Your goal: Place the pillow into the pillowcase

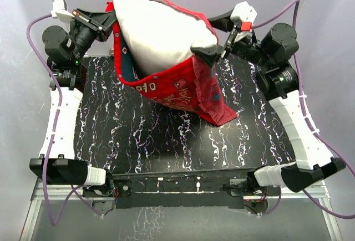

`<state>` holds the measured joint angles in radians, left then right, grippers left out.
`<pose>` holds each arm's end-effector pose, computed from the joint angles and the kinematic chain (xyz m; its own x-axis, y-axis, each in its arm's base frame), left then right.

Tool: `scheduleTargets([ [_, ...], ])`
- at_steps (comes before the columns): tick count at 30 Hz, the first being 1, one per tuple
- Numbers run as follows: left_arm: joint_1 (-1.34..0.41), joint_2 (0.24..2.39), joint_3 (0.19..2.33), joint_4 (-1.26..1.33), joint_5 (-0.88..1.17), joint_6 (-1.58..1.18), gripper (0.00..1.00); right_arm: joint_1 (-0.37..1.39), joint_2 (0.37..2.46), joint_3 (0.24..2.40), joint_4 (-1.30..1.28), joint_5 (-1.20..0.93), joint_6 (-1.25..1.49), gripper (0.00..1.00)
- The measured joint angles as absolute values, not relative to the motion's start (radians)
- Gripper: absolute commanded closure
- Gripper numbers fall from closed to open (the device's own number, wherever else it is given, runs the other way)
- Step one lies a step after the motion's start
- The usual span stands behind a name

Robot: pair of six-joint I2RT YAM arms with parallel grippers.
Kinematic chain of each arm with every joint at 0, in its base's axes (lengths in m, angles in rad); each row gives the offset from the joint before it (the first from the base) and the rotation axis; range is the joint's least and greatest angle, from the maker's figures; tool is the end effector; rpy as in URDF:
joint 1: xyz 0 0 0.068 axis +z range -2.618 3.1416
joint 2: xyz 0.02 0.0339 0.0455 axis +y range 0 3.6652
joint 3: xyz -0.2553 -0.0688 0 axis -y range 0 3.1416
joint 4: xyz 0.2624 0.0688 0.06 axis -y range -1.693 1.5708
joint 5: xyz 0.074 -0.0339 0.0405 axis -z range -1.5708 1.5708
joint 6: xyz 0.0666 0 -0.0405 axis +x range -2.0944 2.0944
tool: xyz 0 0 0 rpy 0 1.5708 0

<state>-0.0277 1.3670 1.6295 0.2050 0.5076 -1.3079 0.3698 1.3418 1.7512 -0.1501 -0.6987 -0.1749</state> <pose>0.3232 -0.0413 0.5491 -0.3252 -0.8352 -0.4435 0.5540 0.2118 -0.8051 0.2640 0.1483 0.5537 0.3844 0.0061 -0.9231 -0.8018 0.4979 -0.3306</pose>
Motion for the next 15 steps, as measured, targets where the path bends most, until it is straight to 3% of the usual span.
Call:
scheduleTargets([
  [15, -0.03, 1.512, 1.818, 0.149, 0.472, -1.354, 1.0, 0.346, 1.104, 1.542, -0.353, -0.86, -0.107, 0.01],
])
